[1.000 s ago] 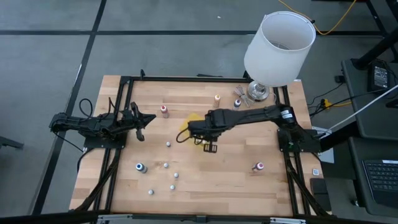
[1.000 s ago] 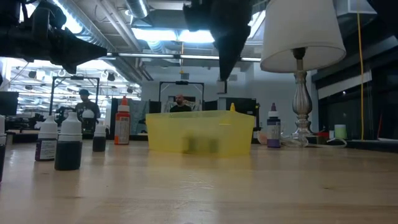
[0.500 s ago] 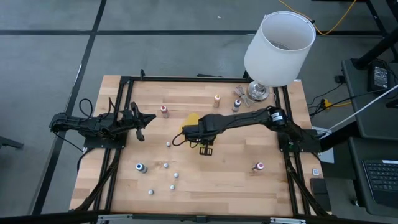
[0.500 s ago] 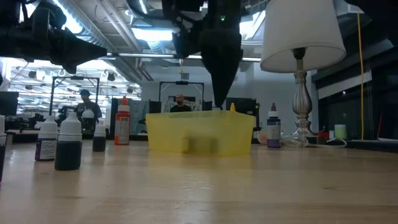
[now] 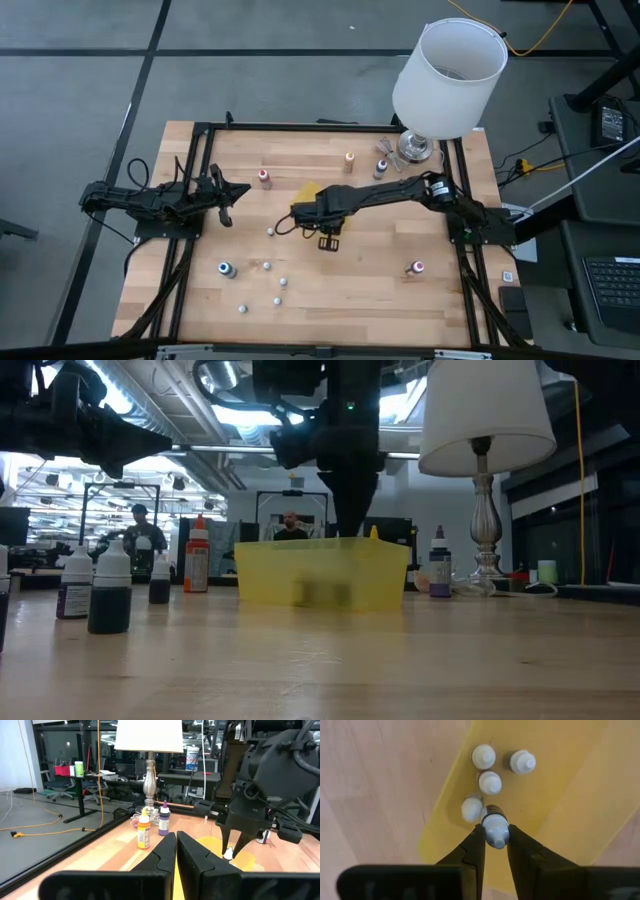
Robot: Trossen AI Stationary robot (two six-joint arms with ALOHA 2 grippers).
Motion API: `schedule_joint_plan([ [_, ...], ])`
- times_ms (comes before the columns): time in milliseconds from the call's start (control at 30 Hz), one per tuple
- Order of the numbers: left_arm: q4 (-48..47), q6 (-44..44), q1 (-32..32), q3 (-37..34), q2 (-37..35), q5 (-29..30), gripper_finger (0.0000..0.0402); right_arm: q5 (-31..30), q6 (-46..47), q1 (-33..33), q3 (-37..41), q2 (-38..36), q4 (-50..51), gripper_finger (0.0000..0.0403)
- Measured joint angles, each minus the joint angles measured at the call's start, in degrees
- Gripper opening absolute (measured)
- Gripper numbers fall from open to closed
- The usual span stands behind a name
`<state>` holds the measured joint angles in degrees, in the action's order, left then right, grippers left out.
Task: Pick & Place food coloring
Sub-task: Put the small brown food coloring bottle into the yellow bin
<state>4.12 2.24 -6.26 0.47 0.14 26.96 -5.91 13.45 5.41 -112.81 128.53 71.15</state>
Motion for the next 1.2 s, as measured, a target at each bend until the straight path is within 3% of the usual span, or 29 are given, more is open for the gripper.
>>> schedule_joint_plan([
  [333, 0.00, 0.00, 0.01, 0.01, 0.00, 0.00, 0.0012, 0.00, 1.38, 0.00, 6.33, 0.07, -2.42, 0.0075],
  [1200, 0.00, 0.00, 0.02, 0.00, 0.00, 0.00, 0.0009, -0.04, -0.37, -0.69, 8.65, -0.07, -9.66, 0.0078],
])
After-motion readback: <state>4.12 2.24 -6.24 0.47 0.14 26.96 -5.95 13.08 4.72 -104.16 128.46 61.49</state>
